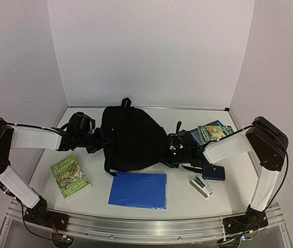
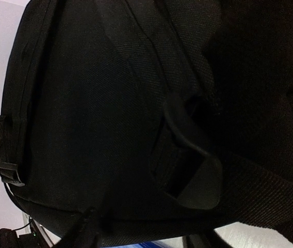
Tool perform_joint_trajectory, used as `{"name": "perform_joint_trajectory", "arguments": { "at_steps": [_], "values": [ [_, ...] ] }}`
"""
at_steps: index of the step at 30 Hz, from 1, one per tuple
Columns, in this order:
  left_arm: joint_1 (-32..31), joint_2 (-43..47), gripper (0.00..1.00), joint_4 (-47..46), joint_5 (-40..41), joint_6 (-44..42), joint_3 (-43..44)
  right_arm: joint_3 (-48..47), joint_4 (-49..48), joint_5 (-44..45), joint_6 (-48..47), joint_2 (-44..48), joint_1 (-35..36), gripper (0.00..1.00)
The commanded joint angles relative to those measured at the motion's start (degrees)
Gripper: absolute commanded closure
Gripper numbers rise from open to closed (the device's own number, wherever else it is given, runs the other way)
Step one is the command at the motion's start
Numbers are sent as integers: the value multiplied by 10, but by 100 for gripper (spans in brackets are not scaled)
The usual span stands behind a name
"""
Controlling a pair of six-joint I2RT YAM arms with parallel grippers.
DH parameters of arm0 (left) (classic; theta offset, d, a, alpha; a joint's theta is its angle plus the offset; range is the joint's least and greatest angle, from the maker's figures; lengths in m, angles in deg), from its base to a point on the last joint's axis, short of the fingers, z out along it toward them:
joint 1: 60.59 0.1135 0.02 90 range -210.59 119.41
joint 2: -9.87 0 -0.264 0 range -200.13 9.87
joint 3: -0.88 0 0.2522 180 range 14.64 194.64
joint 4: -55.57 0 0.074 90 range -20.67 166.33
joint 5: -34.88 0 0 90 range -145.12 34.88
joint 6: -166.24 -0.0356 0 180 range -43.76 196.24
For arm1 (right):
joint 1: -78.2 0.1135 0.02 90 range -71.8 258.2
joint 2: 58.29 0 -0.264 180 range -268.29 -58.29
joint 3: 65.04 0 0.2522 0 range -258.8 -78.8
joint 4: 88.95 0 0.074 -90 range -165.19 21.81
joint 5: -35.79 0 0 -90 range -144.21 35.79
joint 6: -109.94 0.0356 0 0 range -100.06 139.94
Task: Pack the student bag
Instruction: Adjust the student bag at the center of the board.
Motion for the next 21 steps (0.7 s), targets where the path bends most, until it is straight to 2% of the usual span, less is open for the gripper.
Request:
{"name": "perform_joint_trajectory", "arguments": {
  "at_steps": [1, 7, 12, 15, 18, 19, 21],
  "values": [
    [-16, 31, 100, 15, -22, -23, 36, -32, -35, 34, -6, -10, 4, 61],
    [-59, 33, 99, 34, -18, -37, 55, -84, 53, 87, -84, 0, -15, 80],
    [-118, 1, 93, 28, -3, -12, 67, -97, 68, 62, -131, -12, -79, 84],
    [-155, -39, 85, 13, -4, -4, 87, -126, 73, 25, -175, -34, -109, 84],
    [-168, -55, 73, 16, -6, 0, 105, -156, 103, 14, -217, -40, -122, 77],
    [-169, -50, 68, 16, -3, 0, 105, -160, 115, 17, -231, -34, -123, 71],
    [-169, -24, 54, 29, 14, -3, 101, -165, 139, 39, -253, -14, -123, 52]
  ]
}}
